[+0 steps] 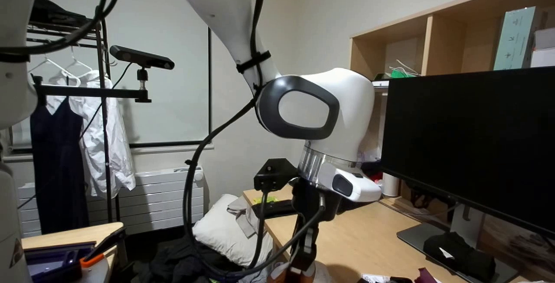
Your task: Pick the object on the drawer tray and put it on the counter
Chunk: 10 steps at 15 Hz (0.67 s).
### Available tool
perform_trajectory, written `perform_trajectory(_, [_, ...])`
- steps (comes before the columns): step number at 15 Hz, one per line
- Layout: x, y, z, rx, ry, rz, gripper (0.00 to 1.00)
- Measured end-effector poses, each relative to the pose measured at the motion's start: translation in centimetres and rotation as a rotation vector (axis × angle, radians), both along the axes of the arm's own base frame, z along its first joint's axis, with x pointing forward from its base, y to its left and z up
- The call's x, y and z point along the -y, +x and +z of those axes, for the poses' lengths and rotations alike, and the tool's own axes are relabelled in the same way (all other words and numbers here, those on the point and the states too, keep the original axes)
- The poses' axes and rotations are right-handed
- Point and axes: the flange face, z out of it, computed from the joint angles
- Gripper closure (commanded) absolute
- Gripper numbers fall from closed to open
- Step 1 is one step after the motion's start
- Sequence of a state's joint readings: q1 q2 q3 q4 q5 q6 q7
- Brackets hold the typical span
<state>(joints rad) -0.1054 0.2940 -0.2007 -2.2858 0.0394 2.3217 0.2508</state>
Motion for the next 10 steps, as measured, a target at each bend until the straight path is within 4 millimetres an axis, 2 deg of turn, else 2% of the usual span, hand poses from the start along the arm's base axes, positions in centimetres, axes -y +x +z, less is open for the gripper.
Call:
perform_trajectory(2, [-1.7, 1.9, 0.7, 0.078, -0.010, 0.064, 0.92])
perform_trajectory(6, [-6.5, 6.4, 2.6, 0.217, -0.031, 0.222, 0.92])
perform_trajectory(10, [-11.6, 9.5, 2.8, 0.272, -0.012, 0.380, 0.92])
